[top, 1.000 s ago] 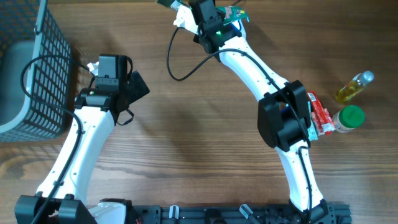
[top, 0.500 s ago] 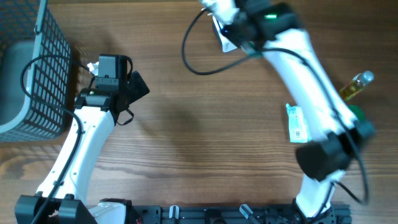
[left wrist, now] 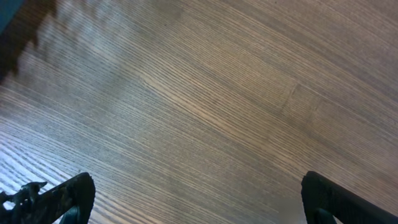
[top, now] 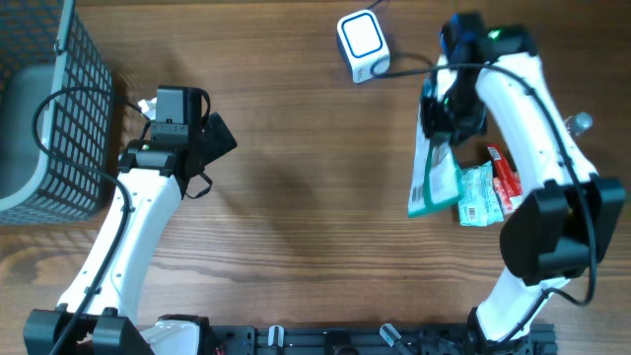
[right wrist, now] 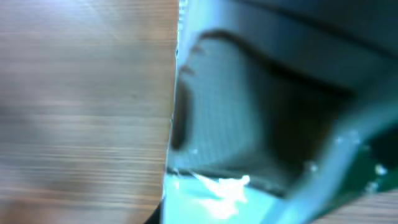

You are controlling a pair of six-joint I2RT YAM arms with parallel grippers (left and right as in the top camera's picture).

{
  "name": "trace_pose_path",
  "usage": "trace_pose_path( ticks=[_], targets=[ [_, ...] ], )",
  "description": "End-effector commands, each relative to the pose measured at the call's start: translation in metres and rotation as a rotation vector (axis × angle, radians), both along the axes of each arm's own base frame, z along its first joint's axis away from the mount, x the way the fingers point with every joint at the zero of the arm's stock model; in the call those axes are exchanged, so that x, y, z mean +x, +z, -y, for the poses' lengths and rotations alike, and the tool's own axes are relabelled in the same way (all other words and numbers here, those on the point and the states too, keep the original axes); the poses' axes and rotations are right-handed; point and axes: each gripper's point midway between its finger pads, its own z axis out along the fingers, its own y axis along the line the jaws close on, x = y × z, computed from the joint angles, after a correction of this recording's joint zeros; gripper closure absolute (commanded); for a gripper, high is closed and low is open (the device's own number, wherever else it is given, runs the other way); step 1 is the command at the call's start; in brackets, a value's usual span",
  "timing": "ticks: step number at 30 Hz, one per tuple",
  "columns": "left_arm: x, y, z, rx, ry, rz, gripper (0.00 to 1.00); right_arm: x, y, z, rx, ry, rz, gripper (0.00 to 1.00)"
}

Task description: Scan the item barcode

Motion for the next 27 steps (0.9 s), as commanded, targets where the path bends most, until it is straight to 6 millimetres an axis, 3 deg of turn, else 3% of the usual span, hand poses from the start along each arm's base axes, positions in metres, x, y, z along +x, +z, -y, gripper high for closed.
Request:
trace_pose_path(
  ticks=[1,8,10,13,14,15,21,27],
  targets=[
    [0.002,0.002,-0.004,0.016,0.008,0.006,0.00,-0.011,-0.023,0.005,-0.038,-0.041,-0.043,0.69],
    [0.002,0.002,-0.004,0.016,0.008,0.006,0.00,-0.008,-0.028,0.028,-0.168,-0.028,-0.018,0.32],
    [0.002,0.002,-0.004,0.016,0.008,0.006,0.00,-0.007,-0.028,0.028,-0.171,-0.027,-0.017,0.30],
    [0.002,0.002,-0.004,0.017,0.008,0.006,0.00,-0.005,-0.028,0.028,-0.169,-0.028,-0.008,0.18],
    [0.002,0.002,-0.004,0.016,0.008,0.006,0.00,-0.004,-0.028,0.028,-0.168,-0.028,-0.002,0.13],
    [0.002,0.002,-0.004,0.016,0.008,0.006,0.00,-0.003,-0.028,0.027,-0.167,-0.027,0.000,0.00],
    [0.002,0.002,-0.004,0.016,0.008,0.006,0.00,0.009,-0.029,0.025,-0.158,-0.031,0.048,0.00],
    [0.002,0.002,-0.004,0.016,0.008,0.006,0.00,0.073,-0.025,0.015,-0.110,-0.053,0.310,0.00]
  ],
)
